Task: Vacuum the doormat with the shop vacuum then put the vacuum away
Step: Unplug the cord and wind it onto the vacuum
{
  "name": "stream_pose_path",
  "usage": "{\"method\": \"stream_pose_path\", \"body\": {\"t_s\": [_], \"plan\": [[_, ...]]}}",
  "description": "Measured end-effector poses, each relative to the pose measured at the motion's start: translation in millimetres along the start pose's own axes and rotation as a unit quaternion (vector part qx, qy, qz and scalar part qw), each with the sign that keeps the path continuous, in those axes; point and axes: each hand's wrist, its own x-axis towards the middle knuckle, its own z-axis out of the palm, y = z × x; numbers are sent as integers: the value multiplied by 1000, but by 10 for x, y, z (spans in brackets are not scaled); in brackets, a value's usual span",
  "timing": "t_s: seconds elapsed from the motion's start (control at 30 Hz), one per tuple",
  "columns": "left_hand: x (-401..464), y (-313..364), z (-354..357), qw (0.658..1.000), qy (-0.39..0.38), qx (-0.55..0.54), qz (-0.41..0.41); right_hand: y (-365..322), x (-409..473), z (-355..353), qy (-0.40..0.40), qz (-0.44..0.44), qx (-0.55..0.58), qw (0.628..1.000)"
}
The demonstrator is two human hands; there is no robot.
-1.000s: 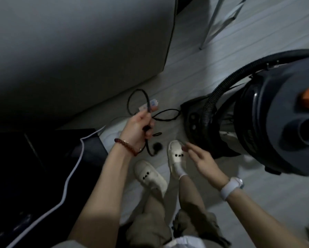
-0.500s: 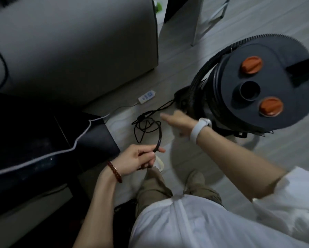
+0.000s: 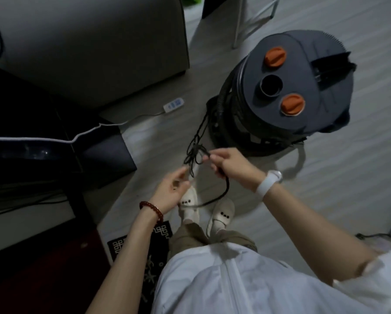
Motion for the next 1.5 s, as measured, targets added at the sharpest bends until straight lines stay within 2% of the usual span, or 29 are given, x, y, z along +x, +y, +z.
{"method": "stream_pose_path", "body": {"t_s": [0.07, 0.13, 0.2, 0.27, 0.37, 0.5, 0.57, 0.63, 0.67, 0.7, 0.8, 0.9, 1.0, 1.07, 1.17, 1.27, 1.37, 1.43, 1.5], "plan": [[77, 9, 34, 996, 30, 86, -1, 82, -287, -38, -24, -57, -77, 995], [203, 101, 114, 987, -20, 147, 57, 145, -521, -89, -24, -110, -107, 988], [334, 223, 243, 972, -90, 176, 126, 171, -730, -158, 5, -139, -88, 986], [433, 331, 404, 960, -149, 170, 165, 222, -916, -259, 75, -166, -62, 981], [456, 436, 565, 955, -199, 157, 152, 366, -1115, -425, 228, -185, 29, 956], [355, 469, 509, 947, -173, 193, 189, 479, -1331, -583, 363, -190, 104, 906], [335, 401, 390, 936, -160, 233, 208, 482, -1419, -638, 425, -208, 164, 866], [357, 299, 234, 931, -126, 271, 211, 505, -1466, -684, 479, -209, 221, 823], [374, 256, 153, 932, -97, 276, 213, 529, -1472, -695, 492, -202, 230, 815], [389, 231, 77, 936, -59, 270, 217, 574, -1466, -696, 494, -191, 225, 818], [359, 259, -173, 952, 86, 210, 207, 712, -1372, -628, 447, -149, 154, 868], [275, 317, -446, 928, 218, 216, 213, 750, -1266, -505, 396, -132, 54, 907], [285, 406, -723, 895, 302, 248, 214, 652, -1137, -309, 317, -137, -8, 938], [359, 488, -838, 887, 331, 249, 203, 546, -1031, -172, 266, -136, -43, 953], [482, 648, -907, 890, 358, 214, 184, 438, -856, -50, 255, -123, -66, 957], [553, 913, -989, 894, 400, 101, 176, 345, -752, 67, 223, -131, -51, 965], [610, 1292, -1164, 868, 451, 5, 207, 90, -663, 174, 208, -175, -55, 961], [584, 1504, -1235, 854, 447, -51, 261, -161, -617, 206, 214, -200, -32, 956], [428, 1601, -1124, 866, 388, -77, 307, -352, -628, 211, 209, -223, 7, 952]]}}
